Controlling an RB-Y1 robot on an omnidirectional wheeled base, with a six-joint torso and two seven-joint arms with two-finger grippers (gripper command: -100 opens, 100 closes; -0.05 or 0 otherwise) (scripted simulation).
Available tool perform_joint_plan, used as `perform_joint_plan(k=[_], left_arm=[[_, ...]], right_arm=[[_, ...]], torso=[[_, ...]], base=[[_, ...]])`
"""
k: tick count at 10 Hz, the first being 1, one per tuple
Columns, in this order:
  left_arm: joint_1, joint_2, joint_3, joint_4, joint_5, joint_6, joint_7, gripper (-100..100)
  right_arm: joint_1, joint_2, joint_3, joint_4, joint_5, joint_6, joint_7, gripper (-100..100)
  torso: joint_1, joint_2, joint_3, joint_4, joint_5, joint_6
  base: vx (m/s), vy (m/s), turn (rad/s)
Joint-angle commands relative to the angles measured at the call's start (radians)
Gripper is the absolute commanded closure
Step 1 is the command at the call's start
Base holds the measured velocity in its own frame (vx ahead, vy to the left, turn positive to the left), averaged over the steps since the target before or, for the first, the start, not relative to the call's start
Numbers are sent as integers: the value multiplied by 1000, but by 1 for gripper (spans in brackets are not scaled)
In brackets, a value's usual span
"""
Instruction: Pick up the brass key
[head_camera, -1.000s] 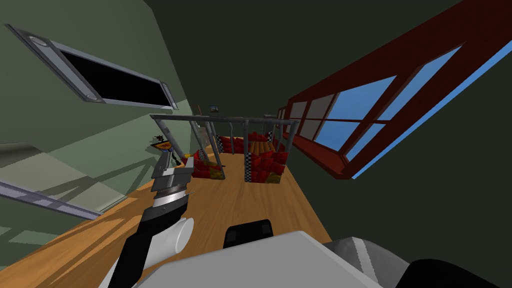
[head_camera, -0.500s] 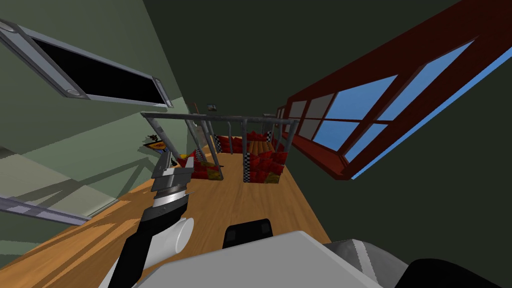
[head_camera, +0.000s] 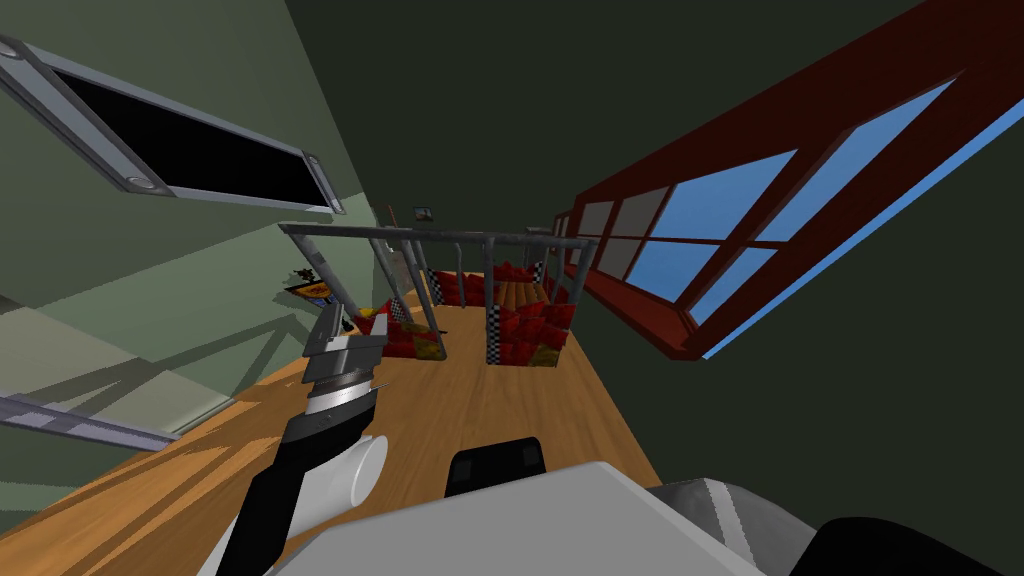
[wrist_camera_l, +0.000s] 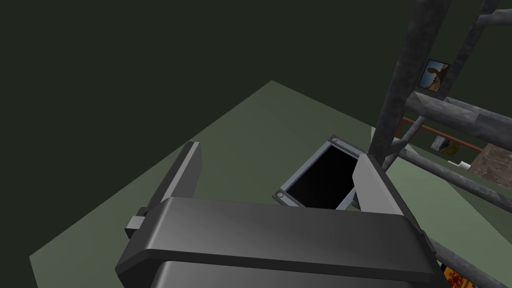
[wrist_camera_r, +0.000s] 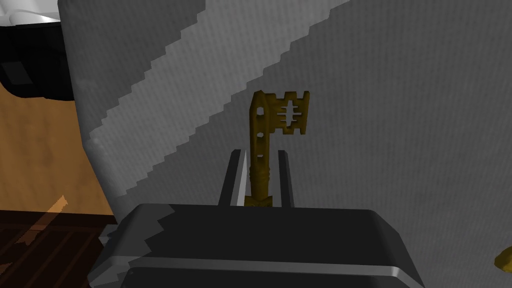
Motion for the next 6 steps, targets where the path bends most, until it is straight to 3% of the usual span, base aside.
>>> perform_joint_plan(k=[1,4,5,6], left_arm=[[0,0,0,0,0,0,0,0],[0,0,0,0,0,0,0,0],[0,0,0,0,0,0,0,0],[0,0,0,0,0,0,0,0]], right_arm=[[18,-10,42,-28,-13,-13,-43,100],[63,-36,125,-88,-46,-49,-131,100],[63,-36,131,-88,-46,-49,-149,100],[85,-49,172,-118,-63,-66,-185,100]], torso=[[0,0,0,0,0,0],[1,5,3,1,0,0],[1,5,3,1,1,-1],[2,4,2,1,0,0]], base=[[-41,28,94],[-80,24,87],[-58,23,35],[-64,22,56]])
